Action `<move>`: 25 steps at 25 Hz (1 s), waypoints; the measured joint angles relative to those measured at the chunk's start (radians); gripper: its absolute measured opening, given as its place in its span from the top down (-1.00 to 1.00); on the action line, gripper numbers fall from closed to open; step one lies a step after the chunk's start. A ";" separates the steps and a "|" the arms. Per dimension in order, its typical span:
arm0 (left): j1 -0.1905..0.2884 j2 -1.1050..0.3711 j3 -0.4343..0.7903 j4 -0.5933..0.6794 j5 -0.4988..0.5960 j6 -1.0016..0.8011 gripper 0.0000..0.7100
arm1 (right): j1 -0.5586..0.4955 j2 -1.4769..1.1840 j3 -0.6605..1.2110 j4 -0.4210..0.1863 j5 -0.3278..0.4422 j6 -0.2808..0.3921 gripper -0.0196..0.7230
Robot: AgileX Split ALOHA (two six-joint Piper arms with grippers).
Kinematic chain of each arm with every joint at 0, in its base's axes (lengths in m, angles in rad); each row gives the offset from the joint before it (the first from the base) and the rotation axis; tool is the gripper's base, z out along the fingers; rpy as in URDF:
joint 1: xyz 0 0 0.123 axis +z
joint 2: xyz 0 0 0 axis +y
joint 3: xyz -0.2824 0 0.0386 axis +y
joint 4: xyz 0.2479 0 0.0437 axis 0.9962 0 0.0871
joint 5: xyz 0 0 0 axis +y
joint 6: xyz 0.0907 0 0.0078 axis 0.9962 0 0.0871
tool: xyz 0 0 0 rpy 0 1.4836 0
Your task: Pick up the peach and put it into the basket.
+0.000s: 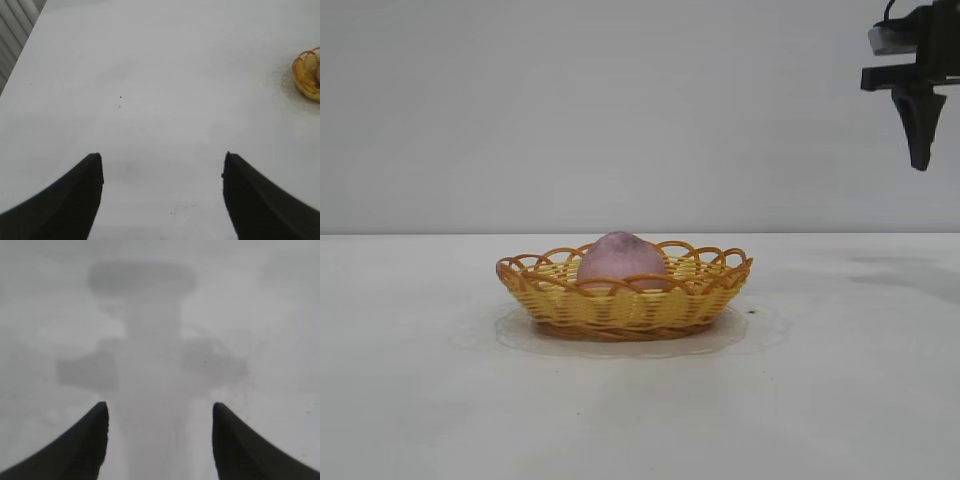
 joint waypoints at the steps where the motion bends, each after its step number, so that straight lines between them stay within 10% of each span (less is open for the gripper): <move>1: 0.000 0.000 0.000 0.000 0.000 0.000 -0.38 | 0.000 -0.043 0.050 0.000 -0.013 0.000 -0.10; 10: 0.000 0.000 0.000 0.000 0.000 0.000 -0.38 | 0.000 -0.831 0.848 -0.001 -0.203 0.014 -0.10; 25: 0.000 0.000 0.000 0.000 0.000 0.000 -0.38 | 0.000 -1.560 1.158 0.051 -0.023 -0.031 -0.10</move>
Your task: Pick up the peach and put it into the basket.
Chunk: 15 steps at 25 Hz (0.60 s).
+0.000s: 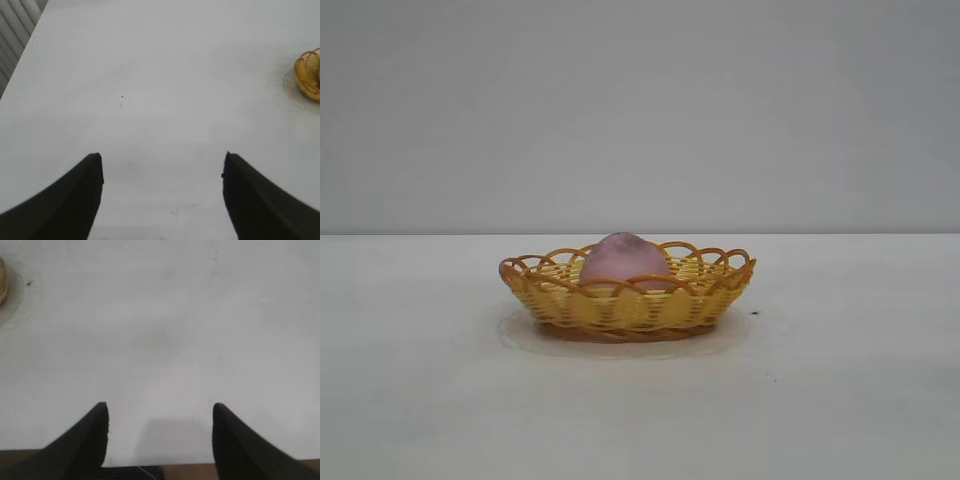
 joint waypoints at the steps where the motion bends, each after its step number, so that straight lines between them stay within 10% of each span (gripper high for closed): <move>1: 0.000 0.000 0.000 0.000 0.000 0.000 -0.38 | 0.000 -0.019 0.011 0.000 0.011 -0.005 -0.10; 15: 0.000 0.000 0.000 0.000 0.000 0.000 -0.38 | 0.000 -0.350 0.022 0.008 0.030 -0.031 -0.10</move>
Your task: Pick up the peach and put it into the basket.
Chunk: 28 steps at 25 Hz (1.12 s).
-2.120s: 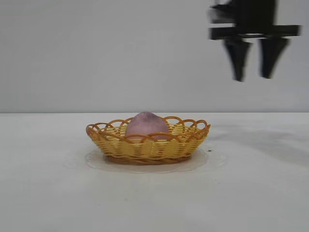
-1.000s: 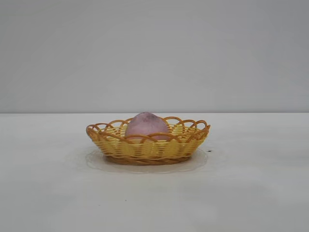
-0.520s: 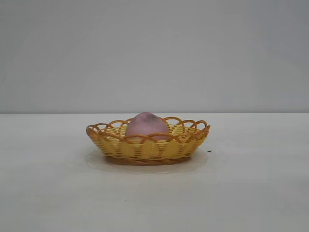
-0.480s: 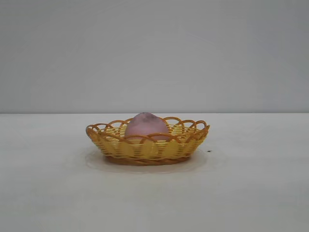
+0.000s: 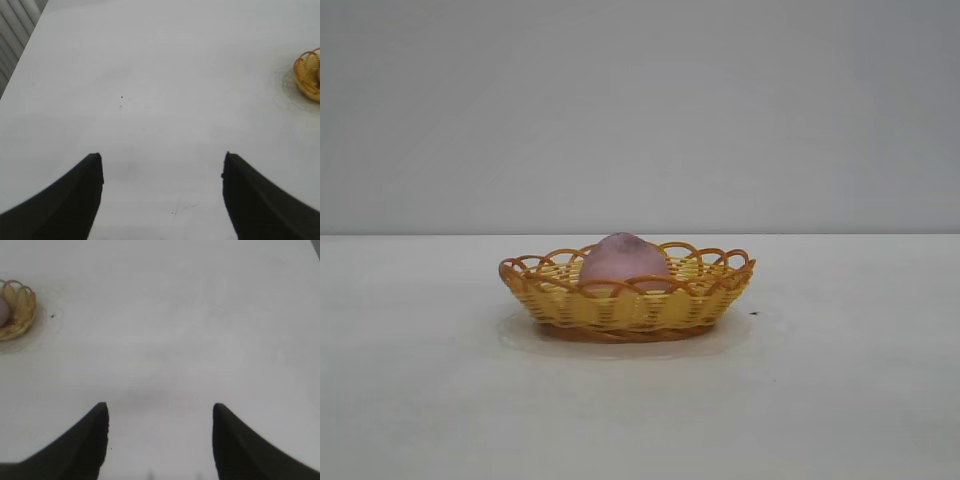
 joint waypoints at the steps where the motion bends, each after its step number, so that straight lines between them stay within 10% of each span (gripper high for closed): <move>1: 0.000 0.000 0.000 0.000 0.000 0.000 -0.38 | 0.000 -0.025 0.000 0.000 0.002 -0.001 -0.10; 28: 0.000 0.000 0.000 0.000 0.000 0.000 -0.38 | 0.000 -0.094 0.000 0.000 0.011 -0.008 -0.10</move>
